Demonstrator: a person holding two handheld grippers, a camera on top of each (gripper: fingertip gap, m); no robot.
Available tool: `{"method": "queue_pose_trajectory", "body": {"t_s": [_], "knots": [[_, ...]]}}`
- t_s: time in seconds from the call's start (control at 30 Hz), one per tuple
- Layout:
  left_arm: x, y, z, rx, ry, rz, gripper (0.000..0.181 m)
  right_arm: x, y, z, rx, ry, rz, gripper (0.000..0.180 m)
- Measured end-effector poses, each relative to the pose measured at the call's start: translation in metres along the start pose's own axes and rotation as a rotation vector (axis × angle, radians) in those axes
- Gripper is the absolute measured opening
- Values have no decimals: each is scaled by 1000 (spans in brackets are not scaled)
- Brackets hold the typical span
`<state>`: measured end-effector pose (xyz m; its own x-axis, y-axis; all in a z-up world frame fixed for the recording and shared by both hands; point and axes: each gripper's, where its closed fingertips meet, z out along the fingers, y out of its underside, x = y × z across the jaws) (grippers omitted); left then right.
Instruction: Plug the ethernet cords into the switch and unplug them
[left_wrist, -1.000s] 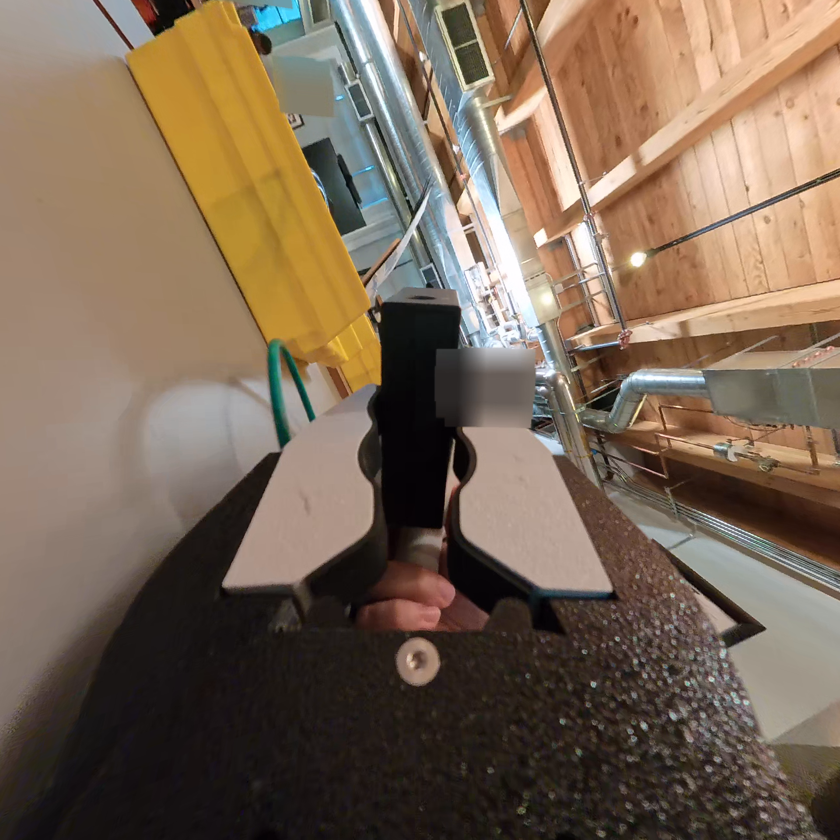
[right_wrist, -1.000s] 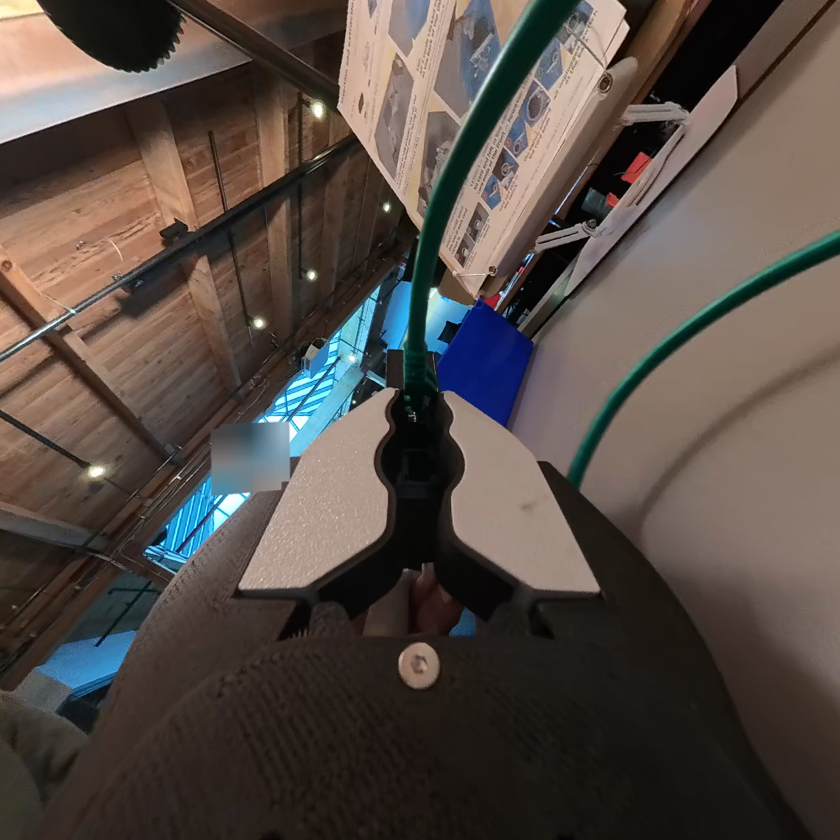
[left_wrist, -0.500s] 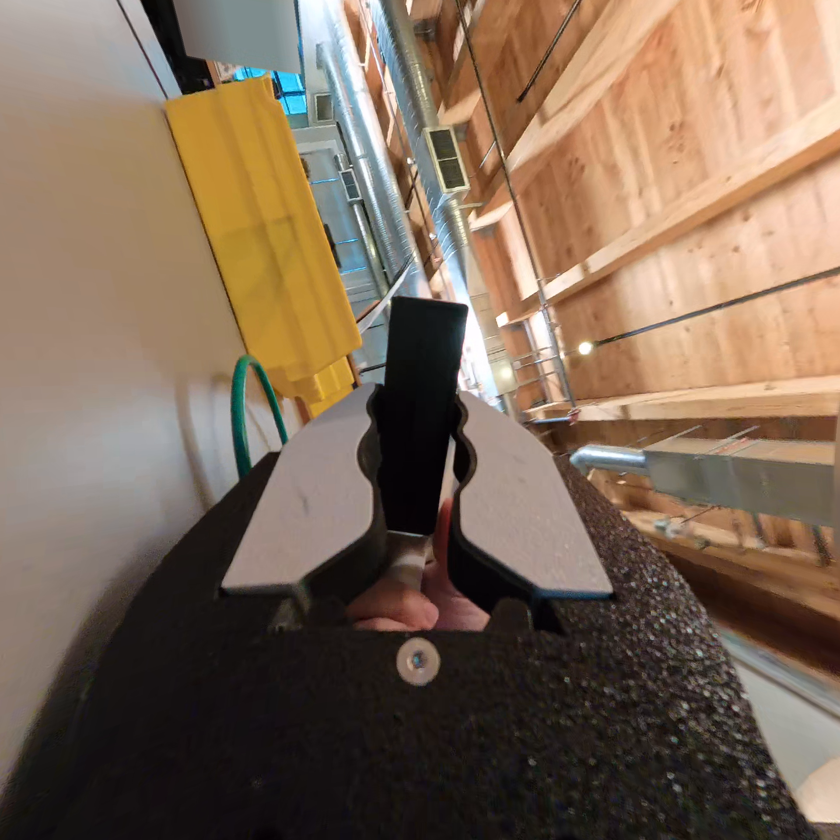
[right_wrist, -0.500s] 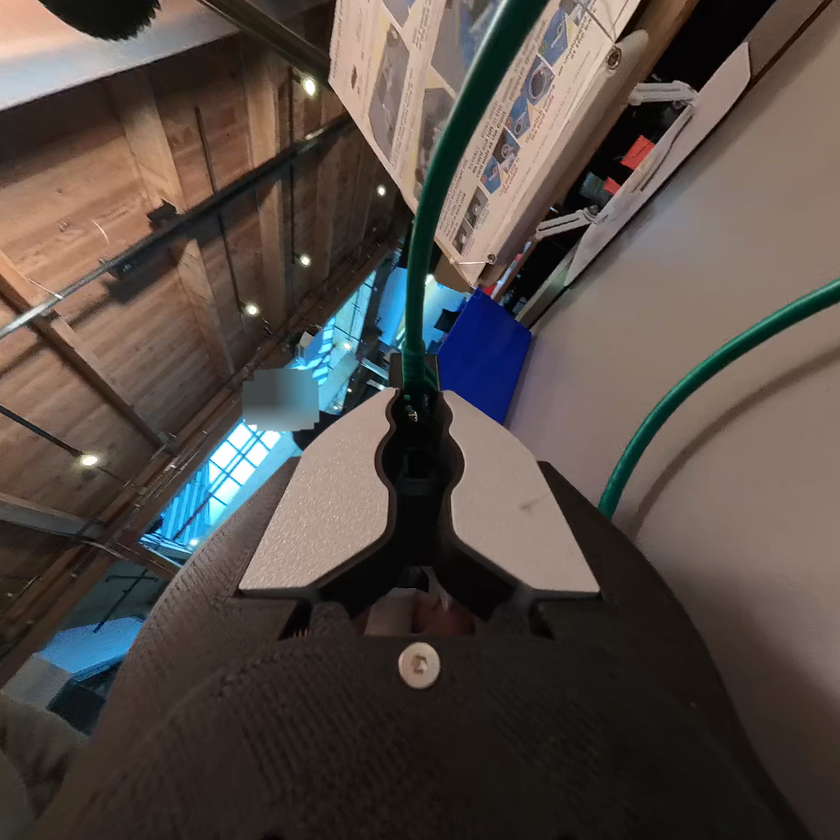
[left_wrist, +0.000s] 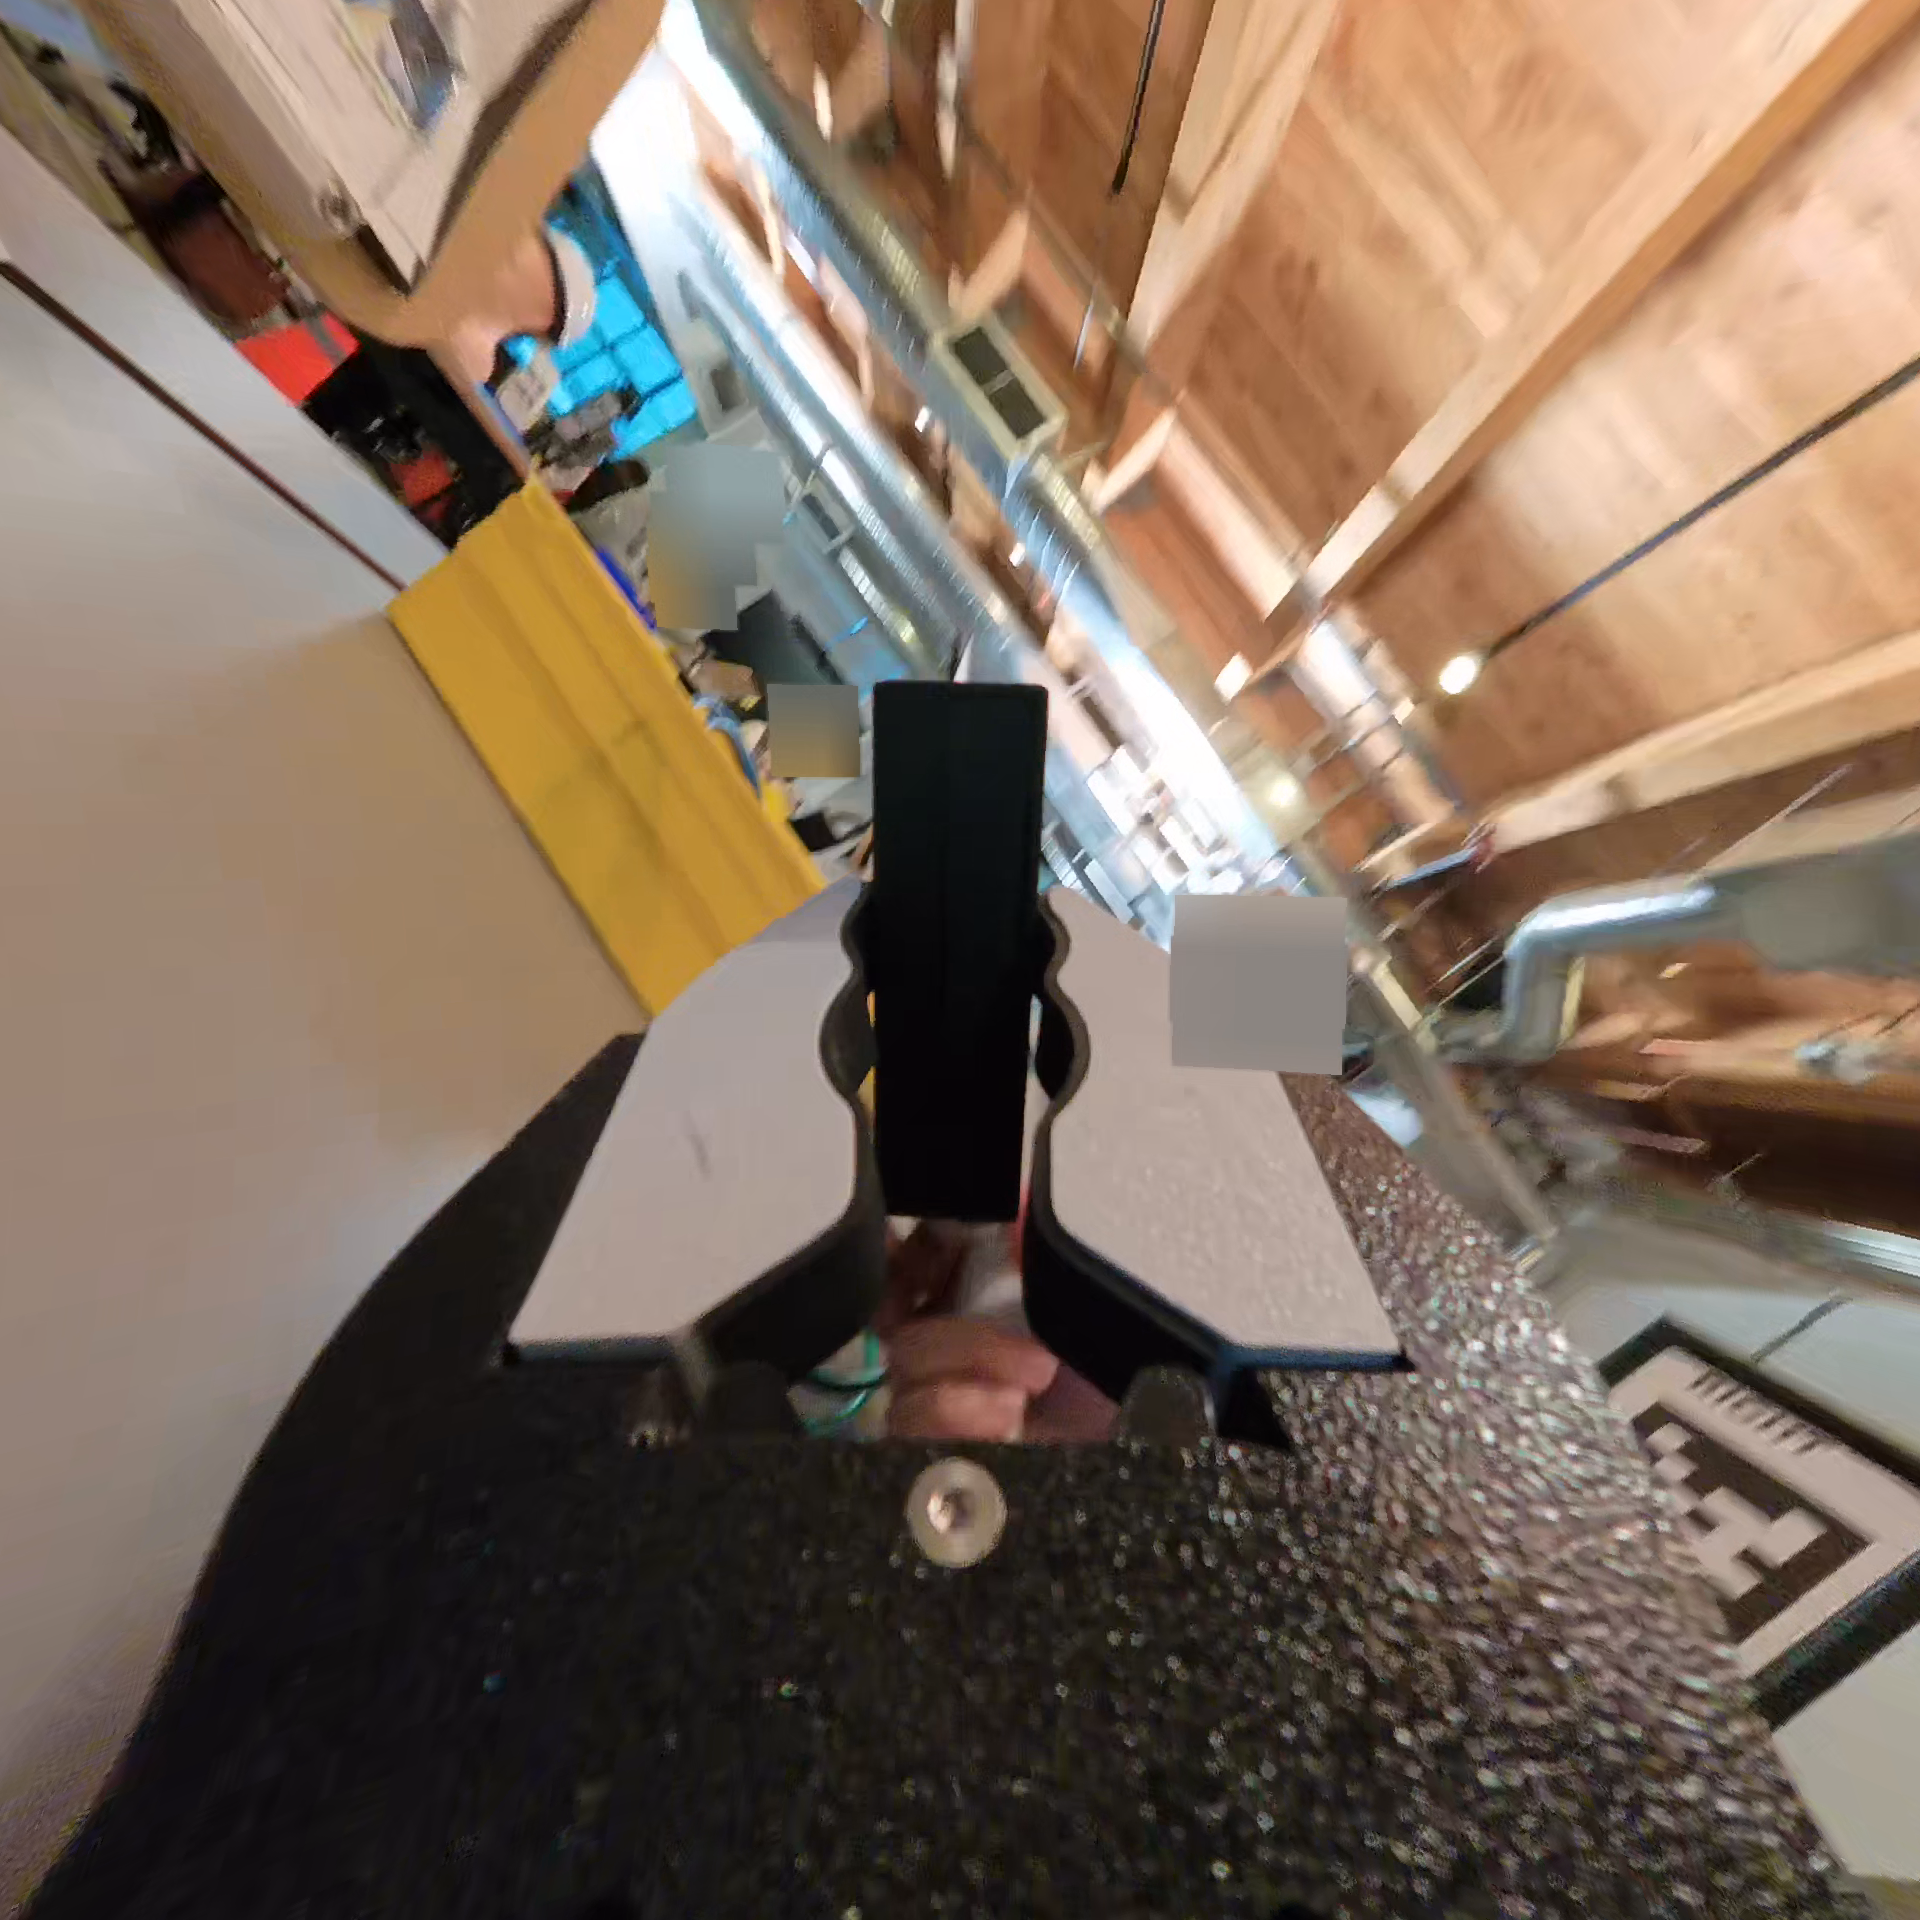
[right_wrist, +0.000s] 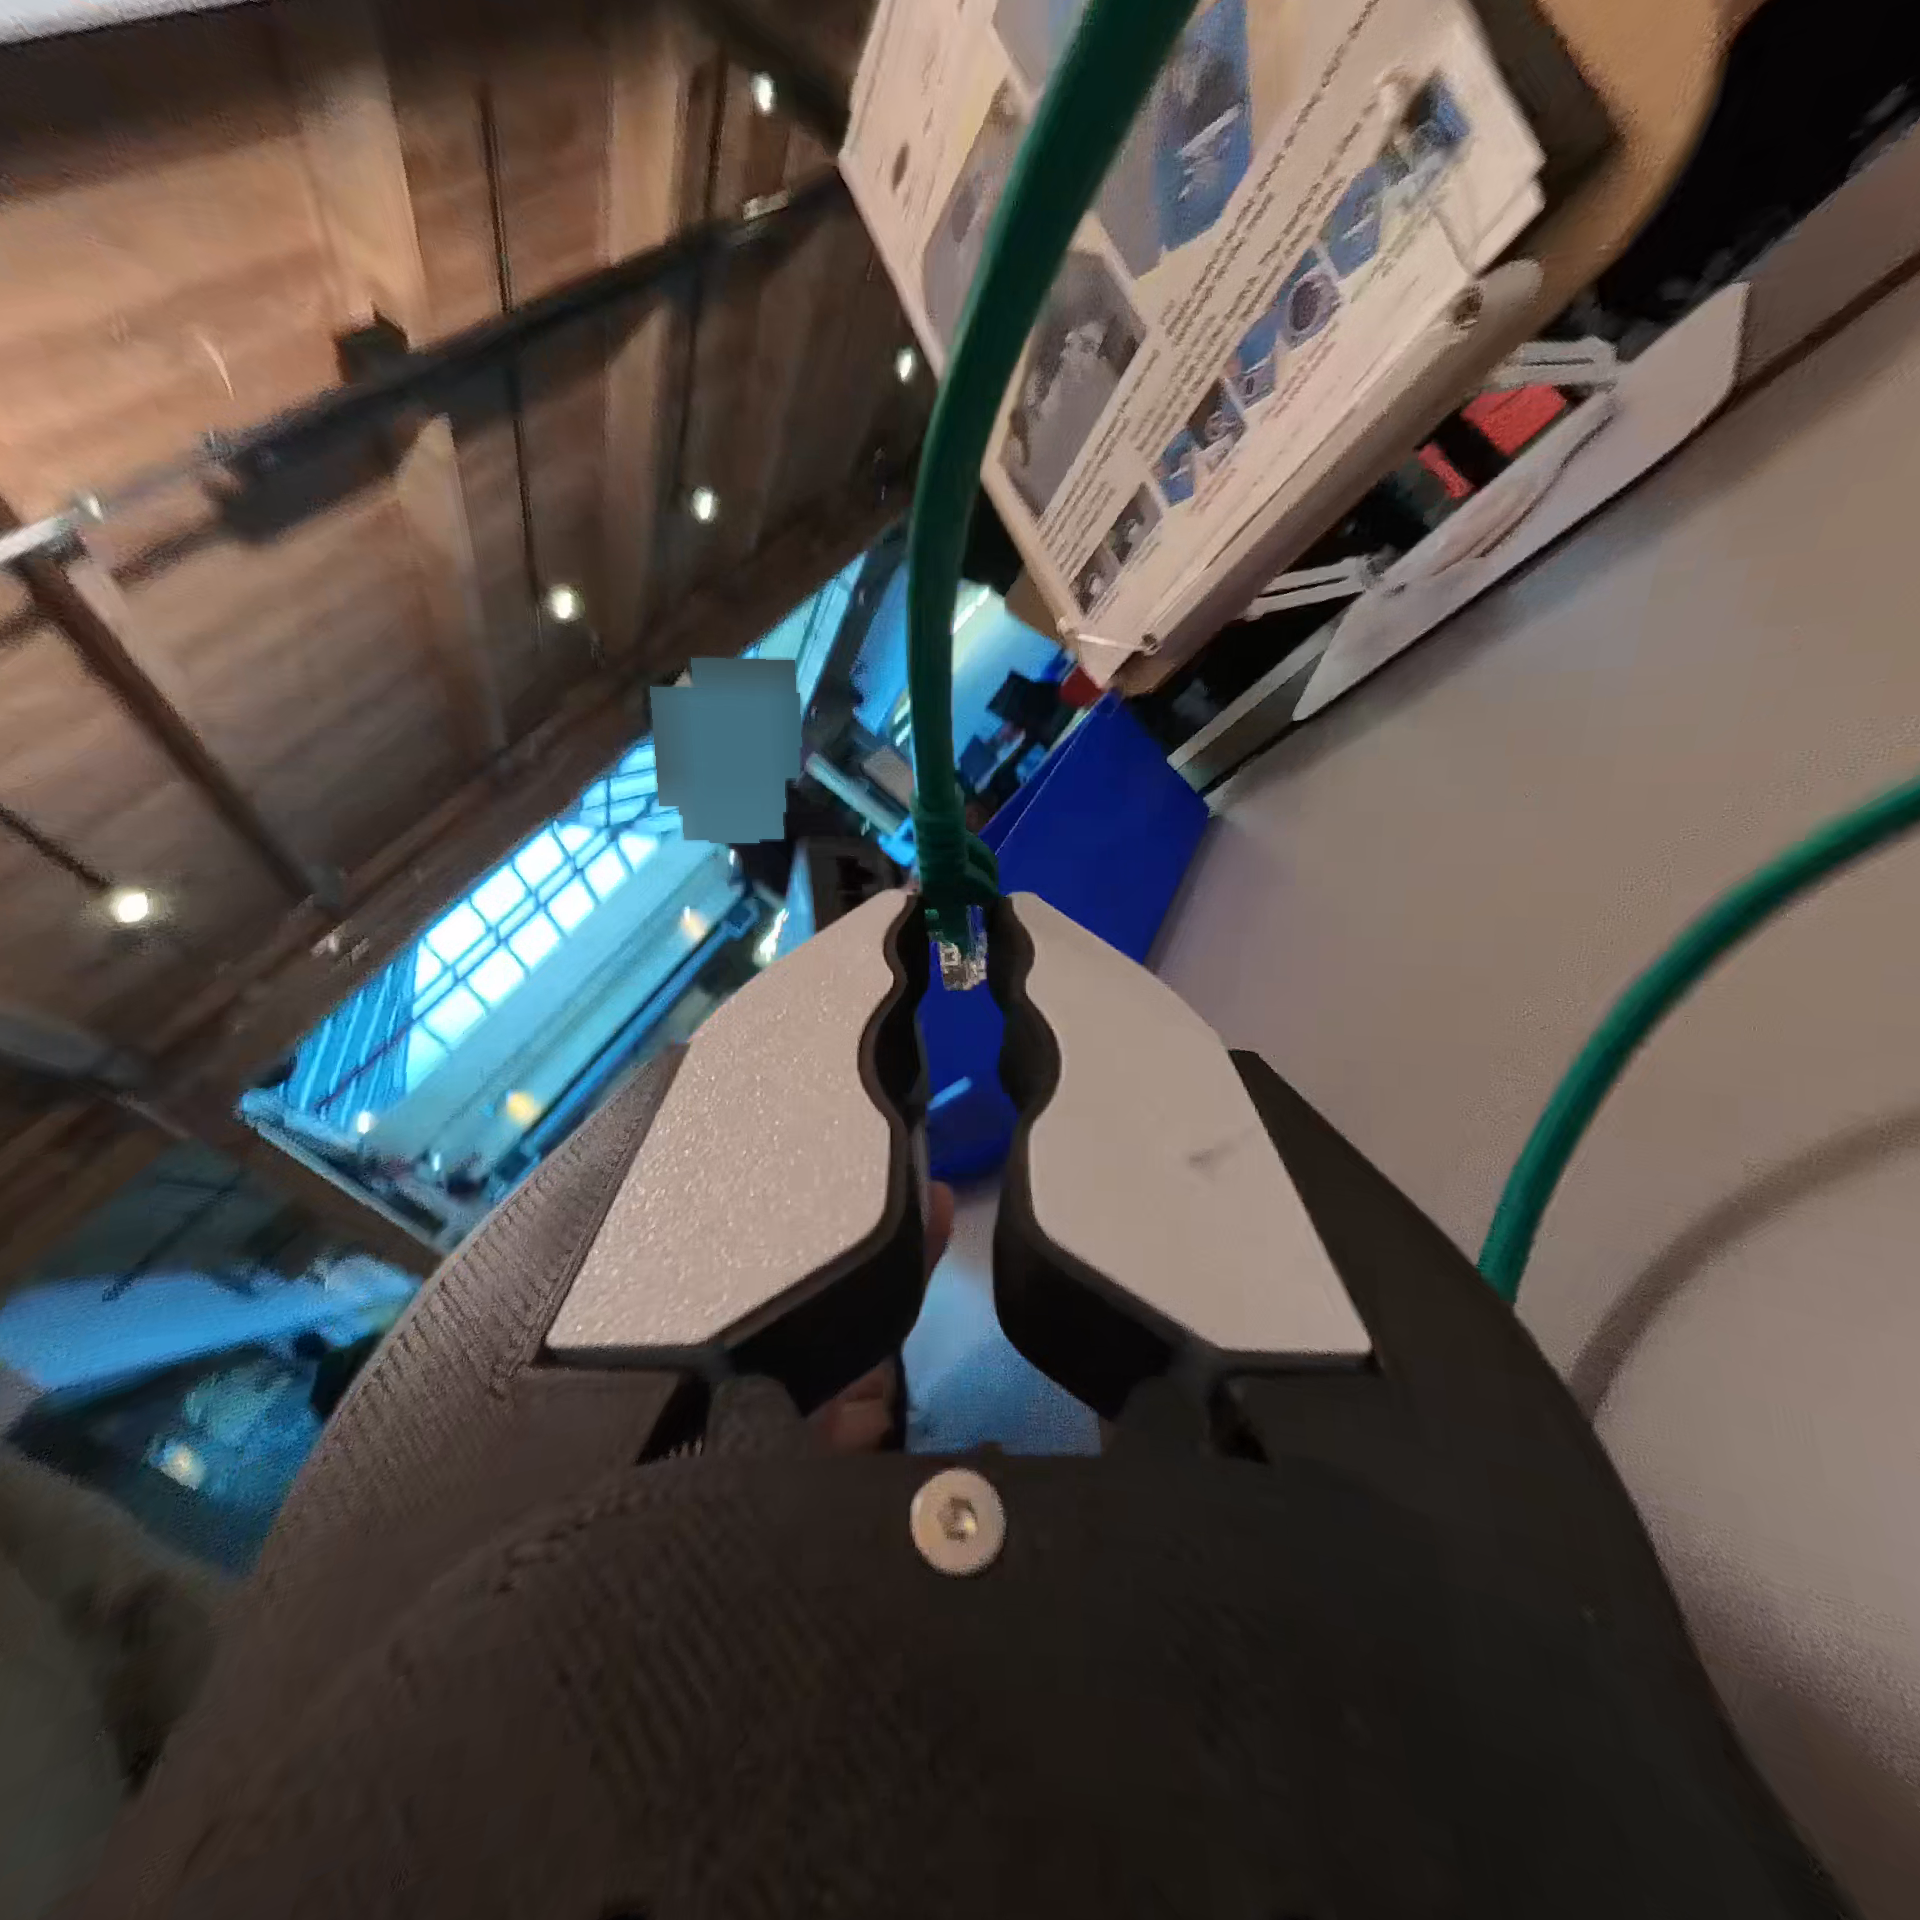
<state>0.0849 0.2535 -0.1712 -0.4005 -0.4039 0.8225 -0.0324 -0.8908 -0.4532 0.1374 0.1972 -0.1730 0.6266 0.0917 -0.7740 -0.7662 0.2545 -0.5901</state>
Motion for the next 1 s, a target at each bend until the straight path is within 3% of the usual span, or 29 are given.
{"method": "queue_pose_trajectory", "body": {"t_s": [0.17, 0.3, 0.47, 0.6, 0.77, 1.0], "knots": [[-10, 5, 0, -45, 3, -47, 26, -37, -37, -1, -98, -2, -189, 13], [-19, 6, -3, -74, -21, -39, 27, -50, -73, -3, -290, 28, -363, 13], [-18, 7, -3, -87, -1, -43, 27, -30, -143, -6, -505, 136, -474, 13], [-20, 10, -2, -98, 6, -59, 27, 12, -182, -14, -784, 313, -564, 13], [-23, 15, -1, -112, 0, -67, 27, 62, -189, -32, -1150, 477, -528, 13], [-23, 17, -1, -127, 12, -92, 27, 120, -163, -50, -1451, 629, -518, 13]]}}
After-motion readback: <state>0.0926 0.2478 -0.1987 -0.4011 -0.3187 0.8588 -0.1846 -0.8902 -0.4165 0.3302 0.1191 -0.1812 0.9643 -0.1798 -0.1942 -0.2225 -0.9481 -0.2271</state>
